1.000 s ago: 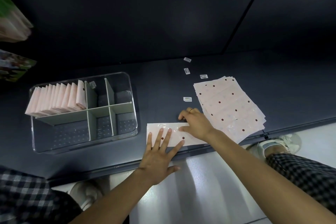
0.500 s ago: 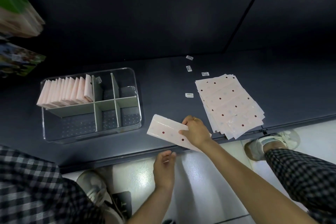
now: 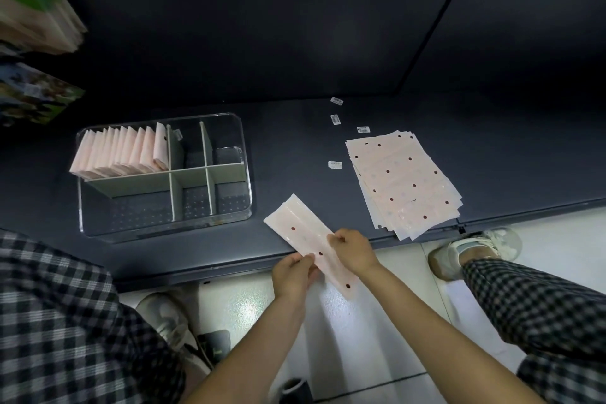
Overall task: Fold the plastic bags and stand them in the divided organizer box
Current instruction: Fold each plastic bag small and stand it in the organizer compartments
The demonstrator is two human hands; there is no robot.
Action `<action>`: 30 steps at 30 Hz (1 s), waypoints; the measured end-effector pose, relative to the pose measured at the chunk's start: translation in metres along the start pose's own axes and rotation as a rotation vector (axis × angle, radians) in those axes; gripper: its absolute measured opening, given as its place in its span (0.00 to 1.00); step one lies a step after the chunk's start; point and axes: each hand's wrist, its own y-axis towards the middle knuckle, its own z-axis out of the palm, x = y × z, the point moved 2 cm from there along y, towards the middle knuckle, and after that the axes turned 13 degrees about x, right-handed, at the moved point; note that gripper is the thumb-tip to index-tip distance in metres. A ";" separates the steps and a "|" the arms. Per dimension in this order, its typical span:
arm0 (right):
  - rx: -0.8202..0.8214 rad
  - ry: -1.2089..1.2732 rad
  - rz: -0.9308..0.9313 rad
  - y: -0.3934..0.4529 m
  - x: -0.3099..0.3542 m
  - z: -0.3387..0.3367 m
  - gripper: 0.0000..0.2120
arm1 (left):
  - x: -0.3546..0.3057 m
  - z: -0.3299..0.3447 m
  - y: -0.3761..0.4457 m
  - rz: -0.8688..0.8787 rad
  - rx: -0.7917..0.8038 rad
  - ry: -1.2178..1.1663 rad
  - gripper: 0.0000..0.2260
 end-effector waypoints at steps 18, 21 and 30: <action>0.185 0.785 -0.353 -0.074 0.062 -0.027 0.05 | -0.122 -0.025 -0.049 0.058 0.487 0.455 0.07; 0.111 0.697 -0.419 -0.089 0.078 -0.034 0.02 | -0.137 -0.029 -0.057 0.188 0.435 0.510 0.06; -0.197 0.619 -0.616 -0.116 0.110 -0.036 0.16 | -0.157 -0.028 -0.081 0.609 0.351 0.599 0.13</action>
